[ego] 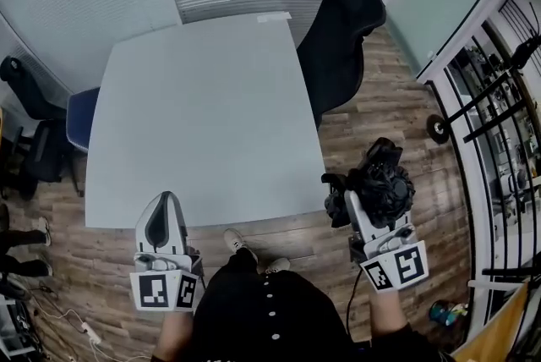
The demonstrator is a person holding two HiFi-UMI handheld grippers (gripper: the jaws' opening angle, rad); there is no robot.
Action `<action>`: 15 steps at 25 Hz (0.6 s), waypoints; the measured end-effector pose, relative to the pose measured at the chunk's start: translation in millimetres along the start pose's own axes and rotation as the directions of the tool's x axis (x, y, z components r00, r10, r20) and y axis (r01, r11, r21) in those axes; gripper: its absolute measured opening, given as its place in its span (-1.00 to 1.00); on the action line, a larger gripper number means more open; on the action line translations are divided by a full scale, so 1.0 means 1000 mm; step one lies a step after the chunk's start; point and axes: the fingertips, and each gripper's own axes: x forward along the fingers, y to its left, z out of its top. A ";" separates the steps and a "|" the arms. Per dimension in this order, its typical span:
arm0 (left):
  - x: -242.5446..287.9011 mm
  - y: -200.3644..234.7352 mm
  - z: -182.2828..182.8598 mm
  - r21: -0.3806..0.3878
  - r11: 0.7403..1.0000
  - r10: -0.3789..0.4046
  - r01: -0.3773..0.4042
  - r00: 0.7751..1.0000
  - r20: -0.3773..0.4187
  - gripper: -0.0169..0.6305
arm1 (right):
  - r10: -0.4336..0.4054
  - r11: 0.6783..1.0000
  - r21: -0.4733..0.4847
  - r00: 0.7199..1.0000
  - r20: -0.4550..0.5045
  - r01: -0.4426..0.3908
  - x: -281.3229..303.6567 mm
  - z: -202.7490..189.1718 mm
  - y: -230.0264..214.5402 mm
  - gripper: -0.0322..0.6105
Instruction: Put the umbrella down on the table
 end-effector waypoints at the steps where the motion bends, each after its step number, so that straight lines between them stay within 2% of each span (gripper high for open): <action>1: 0.003 0.001 0.002 -0.002 1.000 -0.006 0.006 1.000 0.009 -0.90 | -0.006 1.000 -0.004 1.000 0.004 0.006 0.000 0.002 0.000 -0.09; 8: 0.014 0.010 0.010 -0.010 1.000 -0.024 0.025 0.999 0.038 -0.90 | -0.012 1.000 -0.021 1.000 0.028 0.013 0.012 0.014 0.007 -0.09; 15: 0.041 0.045 0.017 -0.016 0.999 -0.028 0.029 0.998 0.050 -0.90 | -0.025 0.999 -0.030 0.999 0.028 0.026 0.048 0.016 0.016 -0.09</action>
